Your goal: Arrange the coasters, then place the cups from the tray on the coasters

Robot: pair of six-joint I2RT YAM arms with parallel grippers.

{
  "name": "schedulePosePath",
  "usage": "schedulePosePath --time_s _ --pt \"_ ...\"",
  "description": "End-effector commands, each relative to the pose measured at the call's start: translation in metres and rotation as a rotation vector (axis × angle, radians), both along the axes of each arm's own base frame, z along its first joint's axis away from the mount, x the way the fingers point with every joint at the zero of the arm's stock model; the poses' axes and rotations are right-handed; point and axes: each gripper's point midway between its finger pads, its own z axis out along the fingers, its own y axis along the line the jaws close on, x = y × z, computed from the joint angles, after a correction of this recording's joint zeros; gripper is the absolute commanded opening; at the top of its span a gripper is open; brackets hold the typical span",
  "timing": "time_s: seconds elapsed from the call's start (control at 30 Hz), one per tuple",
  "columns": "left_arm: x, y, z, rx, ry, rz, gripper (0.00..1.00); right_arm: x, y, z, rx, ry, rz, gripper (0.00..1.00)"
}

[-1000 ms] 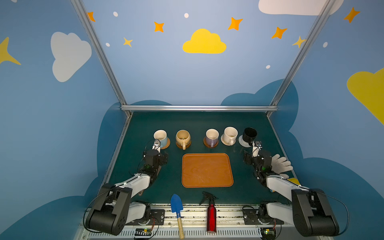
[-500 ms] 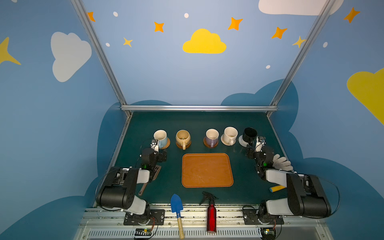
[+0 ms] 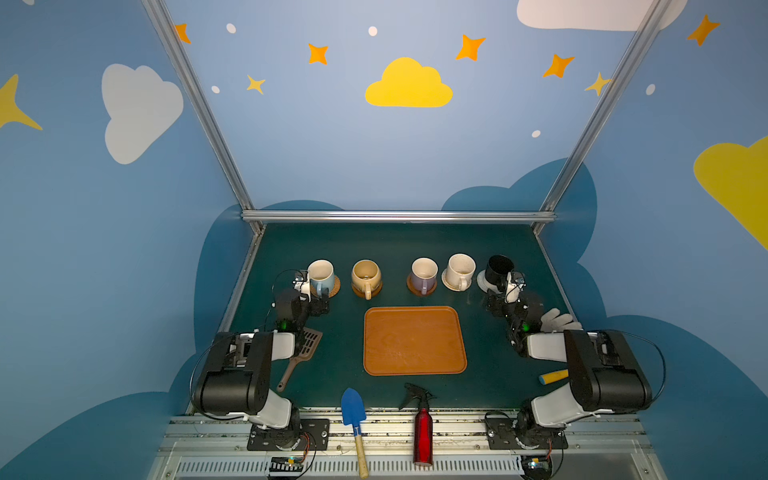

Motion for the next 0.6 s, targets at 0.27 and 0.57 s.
schedulePosePath --time_s 0.27,0.57 --pt "0.0011 0.0014 -0.0036 -0.021 0.021 0.012 1.00 0.0036 0.0020 0.0078 -0.005 -0.031 0.002 0.90" --pt "0.0014 0.0018 -0.0031 -0.021 0.019 0.013 1.00 0.0035 0.0031 0.0076 -0.008 -0.028 0.006 0.90"
